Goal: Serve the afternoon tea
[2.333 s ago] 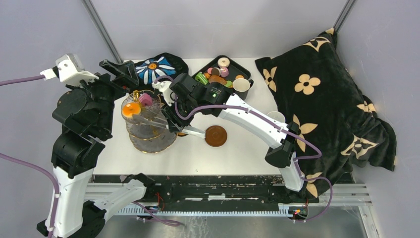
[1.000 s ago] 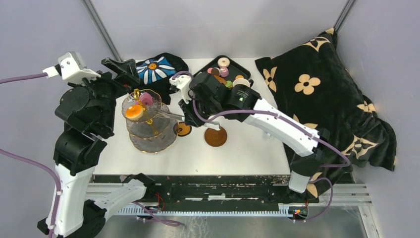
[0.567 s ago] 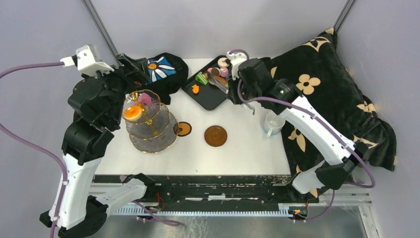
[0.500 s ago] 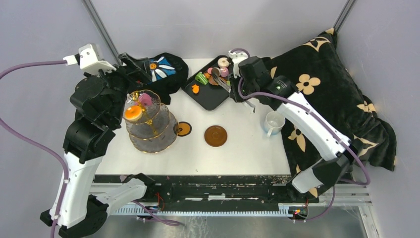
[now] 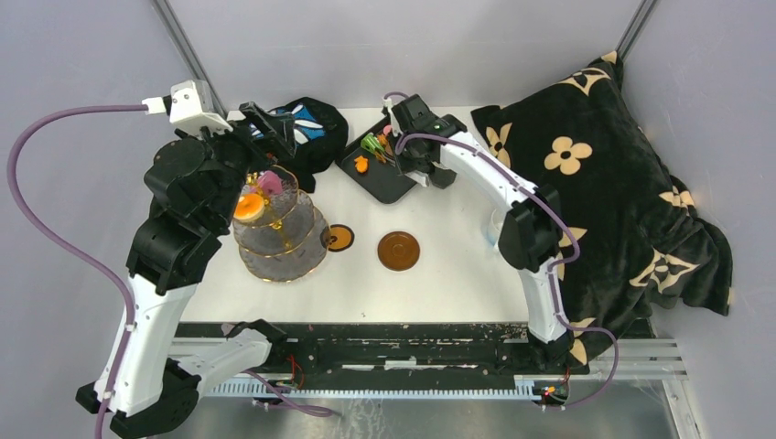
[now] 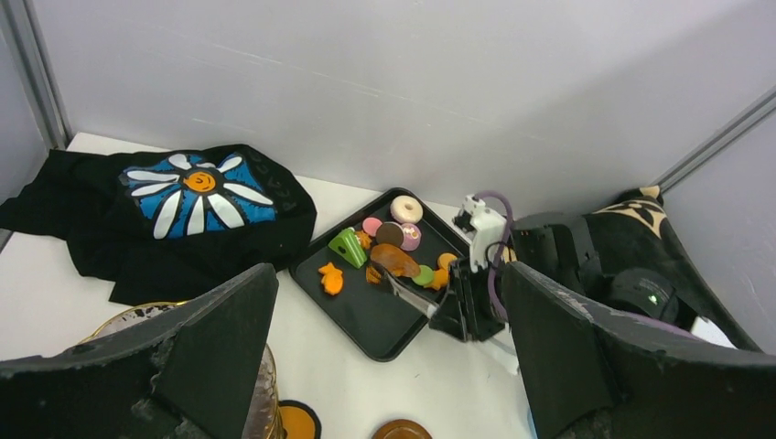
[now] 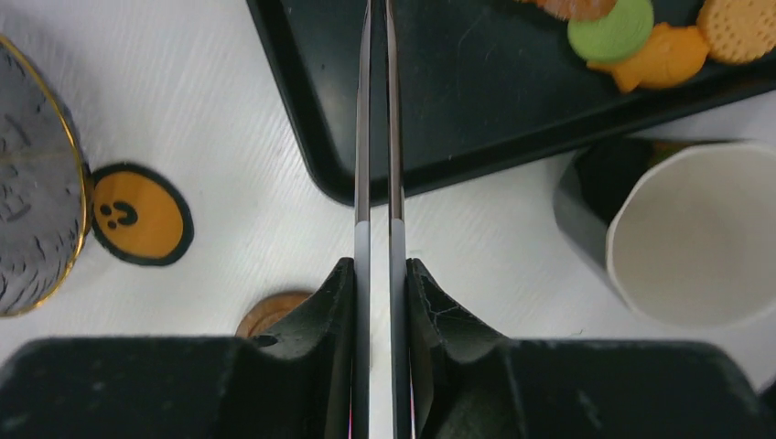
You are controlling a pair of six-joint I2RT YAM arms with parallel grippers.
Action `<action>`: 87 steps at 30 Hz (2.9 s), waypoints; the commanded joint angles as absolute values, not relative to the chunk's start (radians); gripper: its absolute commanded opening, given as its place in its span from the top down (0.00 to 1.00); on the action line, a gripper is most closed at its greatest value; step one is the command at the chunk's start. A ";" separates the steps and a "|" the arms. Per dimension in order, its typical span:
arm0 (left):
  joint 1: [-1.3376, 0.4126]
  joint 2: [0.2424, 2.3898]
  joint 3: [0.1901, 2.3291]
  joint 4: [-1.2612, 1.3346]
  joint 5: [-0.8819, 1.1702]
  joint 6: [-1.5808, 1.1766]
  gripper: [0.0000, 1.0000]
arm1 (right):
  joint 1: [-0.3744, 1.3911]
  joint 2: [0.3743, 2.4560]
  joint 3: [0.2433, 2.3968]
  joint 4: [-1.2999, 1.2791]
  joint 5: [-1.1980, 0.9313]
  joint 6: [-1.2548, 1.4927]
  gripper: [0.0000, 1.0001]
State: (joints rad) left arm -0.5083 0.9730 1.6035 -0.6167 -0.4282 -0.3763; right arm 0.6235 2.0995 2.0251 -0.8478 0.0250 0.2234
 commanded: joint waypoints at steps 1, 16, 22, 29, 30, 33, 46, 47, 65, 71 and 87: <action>-0.511 0.965 1.607 -0.557 -0.423 -0.309 0.01 | 0.608 2.179 2.235 -0.829 0.063 0.205 0.73; -0.512 0.978 1.600 -0.545 -0.491 -0.265 0.01 | 0.593 2.390 2.469 -0.807 0.078 0.178 0.58; -0.510 0.982 1.589 -0.535 -0.495 -0.259 0.01 | 0.592 2.398 2.452 -0.802 0.072 0.159 0.56; -0.511 0.986 1.591 -0.532 -0.495 -0.258 0.01 | 0.592 2.408 2.450 -0.797 0.084 0.145 0.52; -0.511 0.986 1.590 -0.530 -0.495 -0.258 0.01 | 0.592 2.416 2.457 -0.801 0.085 0.140 0.52; -0.511 0.986 1.590 -0.530 -0.495 -0.258 0.01 | 0.592 2.436 2.479 -0.813 0.090 0.134 0.51; -0.511 0.989 1.589 -0.531 -0.502 -0.261 0.01 | 0.592 2.477 2.502 -0.801 0.071 0.122 0.49; -0.512 0.988 1.588 -0.532 -0.502 -0.261 0.01 | 0.593 2.478 2.502 -0.799 0.071 0.121 0.49; -0.511 0.964 1.578 -0.534 -0.501 -0.264 0.01 | 0.593 2.161 2.144 -0.766 -0.013 0.177 0.85; -0.511 0.946 1.565 -0.540 -0.496 -0.267 0.01 | 0.594 1.908 1.880 -0.711 -0.026 0.199 0.89; -0.511 0.927 1.582 -0.578 -0.532 -0.316 0.01 | 0.803 1.531 1.845 -0.780 -0.145 0.106 0.90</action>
State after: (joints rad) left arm -0.5083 0.9394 1.5639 -0.5827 -0.5022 -0.3031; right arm 0.6918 1.5677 1.7432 -0.8116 -0.0875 0.1661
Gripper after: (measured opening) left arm 0.993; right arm 0.414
